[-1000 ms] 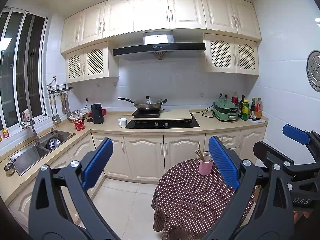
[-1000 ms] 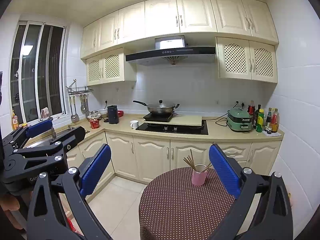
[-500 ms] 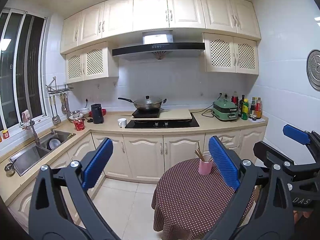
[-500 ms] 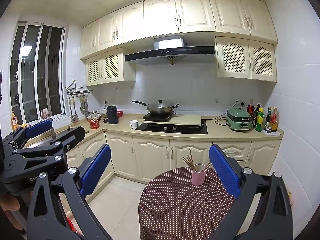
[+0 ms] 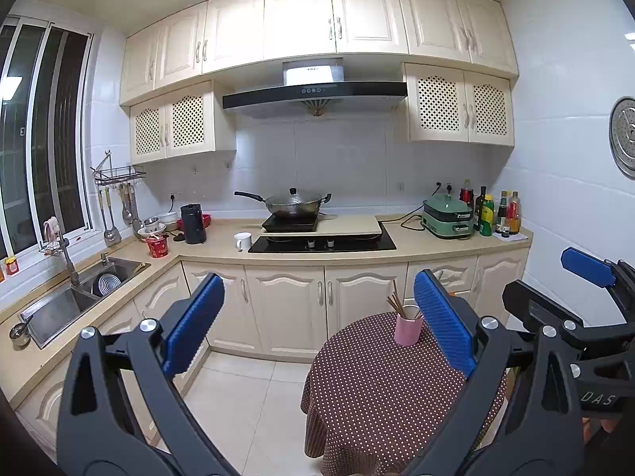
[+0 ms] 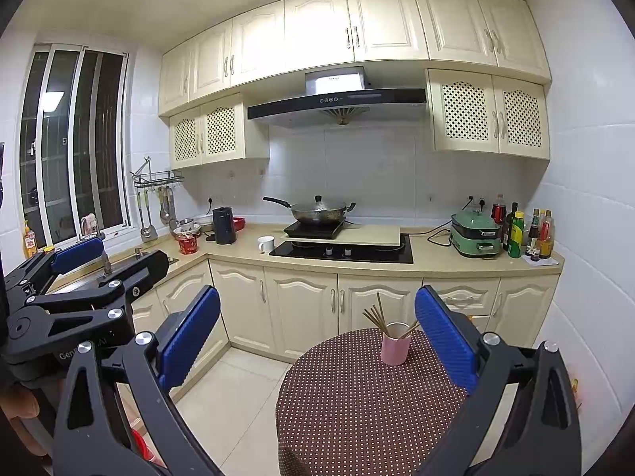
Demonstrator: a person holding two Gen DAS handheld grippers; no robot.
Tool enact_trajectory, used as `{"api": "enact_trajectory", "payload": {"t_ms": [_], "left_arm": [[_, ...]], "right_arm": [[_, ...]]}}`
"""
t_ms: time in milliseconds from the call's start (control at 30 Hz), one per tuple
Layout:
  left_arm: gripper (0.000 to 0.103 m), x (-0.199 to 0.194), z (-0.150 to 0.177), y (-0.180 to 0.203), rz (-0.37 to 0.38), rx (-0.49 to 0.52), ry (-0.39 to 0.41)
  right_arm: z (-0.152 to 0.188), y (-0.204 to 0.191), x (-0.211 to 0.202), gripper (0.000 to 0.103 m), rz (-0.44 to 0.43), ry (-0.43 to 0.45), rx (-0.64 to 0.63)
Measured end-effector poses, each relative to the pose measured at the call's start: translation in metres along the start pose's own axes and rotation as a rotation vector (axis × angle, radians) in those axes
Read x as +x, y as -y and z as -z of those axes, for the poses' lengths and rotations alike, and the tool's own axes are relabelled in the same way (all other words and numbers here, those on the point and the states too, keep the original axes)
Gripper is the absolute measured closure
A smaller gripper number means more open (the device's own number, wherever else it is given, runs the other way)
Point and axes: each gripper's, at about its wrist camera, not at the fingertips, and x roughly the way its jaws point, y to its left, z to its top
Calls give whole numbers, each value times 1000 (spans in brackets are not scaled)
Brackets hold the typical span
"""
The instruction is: Organize utensils
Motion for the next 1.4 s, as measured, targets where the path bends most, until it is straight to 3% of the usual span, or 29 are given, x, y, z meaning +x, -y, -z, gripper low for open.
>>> {"api": "enact_trajectory", "payload": {"t_ms": [1400], "left_arm": [[8,2,4,-10,-6,2,-10]], "right_arm": [[2,-1,12,8,-9,-15,7]]}}
